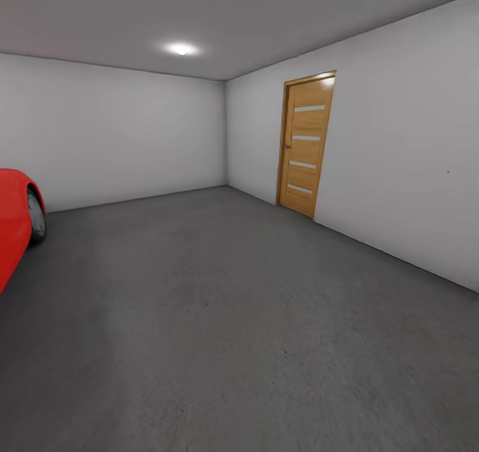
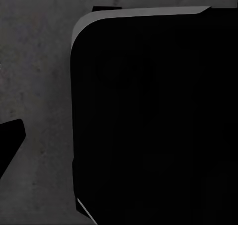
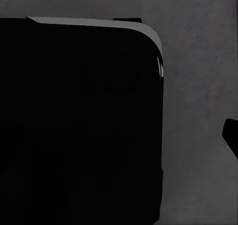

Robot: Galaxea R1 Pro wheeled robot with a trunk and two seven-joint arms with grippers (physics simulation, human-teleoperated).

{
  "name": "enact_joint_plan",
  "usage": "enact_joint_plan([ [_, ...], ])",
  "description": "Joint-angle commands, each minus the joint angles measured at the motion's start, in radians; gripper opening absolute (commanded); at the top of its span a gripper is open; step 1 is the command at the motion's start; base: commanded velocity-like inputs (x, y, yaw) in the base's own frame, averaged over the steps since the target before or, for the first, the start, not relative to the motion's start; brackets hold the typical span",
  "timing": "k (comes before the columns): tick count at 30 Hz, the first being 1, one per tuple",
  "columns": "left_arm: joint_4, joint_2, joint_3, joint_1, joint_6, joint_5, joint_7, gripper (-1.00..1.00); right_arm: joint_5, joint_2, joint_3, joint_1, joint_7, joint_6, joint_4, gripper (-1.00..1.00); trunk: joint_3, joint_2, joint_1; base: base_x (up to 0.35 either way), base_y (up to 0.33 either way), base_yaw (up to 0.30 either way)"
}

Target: Move the two storage containers from the living room to the garage. In the garage, place one container on the floor and stack the other container on top of it (either order is fine).

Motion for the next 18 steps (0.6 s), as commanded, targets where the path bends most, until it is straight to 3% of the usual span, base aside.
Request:
enact_joint_plan([
  [1,0.000,0.000,0.000,0.000,-0.003,0.001,0.000,1.00,-0.001,0.000,0.000,-0.001,0.000,-0.005,0.001,1.00,-0.001,0.000,0.000,0.279,0.000,-0.300],
  [8,0.000,-0.001,-0.003,0.000,0.004,0.003,-0.002,1.00,0.000,0.001,0.001,-0.001,0.000,-0.004,0.001,1.00,-0.001,0.000,0.000,0.312,0.000,-0.258],
  [18,-0.003,0.001,-0.003,0.000,0.007,0.004,0.002,1.00,0.007,0.001,0.004,-0.001,0.000,-0.003,0.001,1.00,-0.001,0.000,0.000,0.322,0.000,-0.020],
])
